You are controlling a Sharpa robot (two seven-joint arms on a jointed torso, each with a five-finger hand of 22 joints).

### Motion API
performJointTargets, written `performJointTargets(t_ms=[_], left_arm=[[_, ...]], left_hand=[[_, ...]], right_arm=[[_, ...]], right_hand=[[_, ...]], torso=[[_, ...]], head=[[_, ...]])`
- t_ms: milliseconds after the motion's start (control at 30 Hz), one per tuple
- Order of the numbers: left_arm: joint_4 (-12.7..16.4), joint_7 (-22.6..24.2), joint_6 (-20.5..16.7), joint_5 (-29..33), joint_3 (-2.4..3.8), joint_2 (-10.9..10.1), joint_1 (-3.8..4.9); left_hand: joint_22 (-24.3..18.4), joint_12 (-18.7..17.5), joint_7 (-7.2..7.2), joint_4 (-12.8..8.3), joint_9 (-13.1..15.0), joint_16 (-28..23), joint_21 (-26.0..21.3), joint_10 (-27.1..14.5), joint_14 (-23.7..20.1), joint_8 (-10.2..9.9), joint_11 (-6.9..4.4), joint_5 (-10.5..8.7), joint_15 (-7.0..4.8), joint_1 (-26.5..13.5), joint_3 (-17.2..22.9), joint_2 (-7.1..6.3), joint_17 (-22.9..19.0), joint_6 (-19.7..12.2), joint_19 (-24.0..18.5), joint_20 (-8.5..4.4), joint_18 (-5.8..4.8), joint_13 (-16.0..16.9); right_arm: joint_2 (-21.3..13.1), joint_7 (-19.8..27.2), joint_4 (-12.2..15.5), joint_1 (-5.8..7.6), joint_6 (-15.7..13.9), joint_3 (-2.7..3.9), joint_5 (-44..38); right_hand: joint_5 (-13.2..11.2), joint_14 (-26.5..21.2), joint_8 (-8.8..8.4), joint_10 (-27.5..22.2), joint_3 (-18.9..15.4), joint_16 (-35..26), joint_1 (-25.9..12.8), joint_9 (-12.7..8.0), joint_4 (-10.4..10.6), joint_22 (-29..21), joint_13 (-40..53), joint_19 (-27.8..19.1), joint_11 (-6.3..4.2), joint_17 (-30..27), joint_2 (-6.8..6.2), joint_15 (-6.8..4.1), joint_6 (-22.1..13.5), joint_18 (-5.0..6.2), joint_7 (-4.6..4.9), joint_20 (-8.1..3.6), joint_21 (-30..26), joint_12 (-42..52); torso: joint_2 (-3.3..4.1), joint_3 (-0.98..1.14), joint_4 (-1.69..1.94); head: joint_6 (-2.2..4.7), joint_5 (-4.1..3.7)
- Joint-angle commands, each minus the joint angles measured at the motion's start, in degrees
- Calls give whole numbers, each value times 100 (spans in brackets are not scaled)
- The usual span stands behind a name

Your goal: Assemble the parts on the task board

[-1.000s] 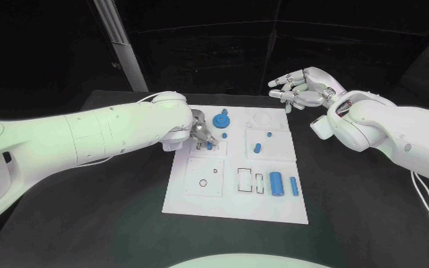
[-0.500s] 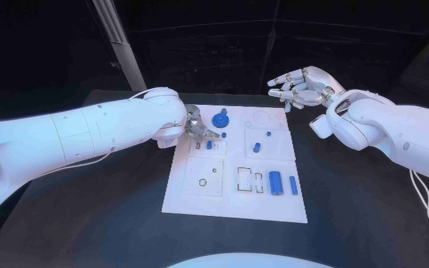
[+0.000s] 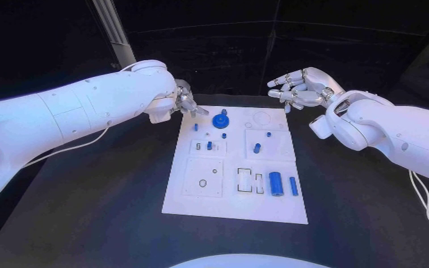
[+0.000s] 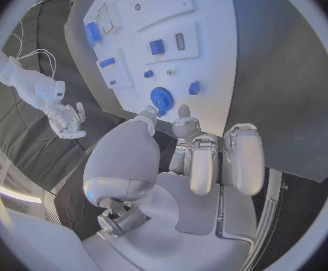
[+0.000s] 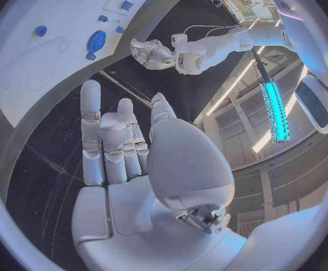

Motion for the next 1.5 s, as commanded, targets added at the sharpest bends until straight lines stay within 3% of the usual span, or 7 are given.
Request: performJointTargets(t_ms=[33, 200, 567, 733, 900, 1100, 1500], left_arm=[[-272, 128, 661, -8, 2, 107, 11], [-717, 189, 849, -24, 3, 291, -17], [-1336, 495, 944, -323, -25, 645, -146], [-1472, 579, 948, -347, -37, 737, -182], [-1572, 591, 1024, -359, -40, 802, -197], [-1635, 590, 1154, -469, -41, 843, -212], [-1698, 612, 1243, -504, -41, 907, -267]], left_hand=[[139, -16, 3, 2, -37, 18, -35, -37, 596, -37, 23, -2, 55, 59, -46, -10, 1509, -42, 81, 30, 34, -24], [133, -16, 19, 13, -90, 18, -43, -56, 596, -75, 40, -3, 72, 81, -123, 36, 1509, -35, 77, 50, 37, -39], [176, 18, 23, 27, -163, 18, -16, -49, 596, -106, 46, -6, 82, 23, -287, 122, 1509, 21, 94, 68, 30, -22], [179, 17, 22, 23, -173, 18, -15, -52, 596, -108, 45, -6, 82, 23, -312, 129, 1509, 32, 96, 69, 30, -30], [189, 20, 16, 0, -205, 18, -10, -58, 596, -113, 42, -5, 80, 111, -367, 167, 1509, 73, 99, 70, 29, -37], [202, 30, 15, -22, -250, 18, -4, -61, 596, -128, 40, -2, 79, 255, -406, 241, 1509, 100, 103, 70, 27, -40], [217, 51, 10, -50, -296, 18, 2, -53, 596, -131, 36, -2, 77, 440, -419, 333, 1509, 144, 107, 70, 24, -31]], right_arm=[[20, 38, -1, 10, 42, 3, -9], [45, 43, -17, 10, 55, 3, -9], [85, 51, -36, 9, 70, 3, -9], [94, 50, -38, 9, 71, 3, -9], [109, 48, -36, 9, 72, 3, -9], [113, 44, -37, 10, 76, 3, -9], [134, 47, -47, 10, 81, 3, -9]], right_hand=[[-16, 11, 28, -10, -38, -10, -41, 5, -11, -10, -10, 47, 16, 5, 4, 8, -40, 78, -18, -5, -26, 37], [-3, 14, 30, -11, -40, -8, -29, 5, -15, -12, -12, 50, 15, 11, 15, 7, -42, 79, -18, -6, -29, 43], [16, 15, 32, -14, -43, -12, -12, 5, -20, -15, -15, 55, 13, 12, 29, 6, -44, 79, -20, -6, -34, 49], [23, 15, 33, -16, -43, -17, -3, 5, -23, -17, -17, 58, 13, 8, 36, 6, -46, 79, -20, -6, -36, 52], [23, 15, 33, -16, -43, -17, -3, 5, -23, -17, -17, 58, 13, 8, 36, 6, -46, 79, -20, -6, -36, 52], [37, 17, 36, -20, -45, -16, 15, 5, -30, -20, -21, 62, 12, 15, 47, 5, -47, 79, -21, -7, -41, 56], [73, 20, 42, -28, -48, -21, 55, 6, -45, -26, -31, 71, 8, 19, 70, 2, -47, 80, -23, -9, -51, 65]], torso=[[18, -3, -9], [38, -18, -21], [37, -7, -21], [38, -11, -27], [34, -1, -31], [33, -13, -19], [29, -11, -13]], head=[[11, 31], [24, 51], [-18, 82], [-35, 70], [-32, 68], [-44, 56], [-58, 61]])
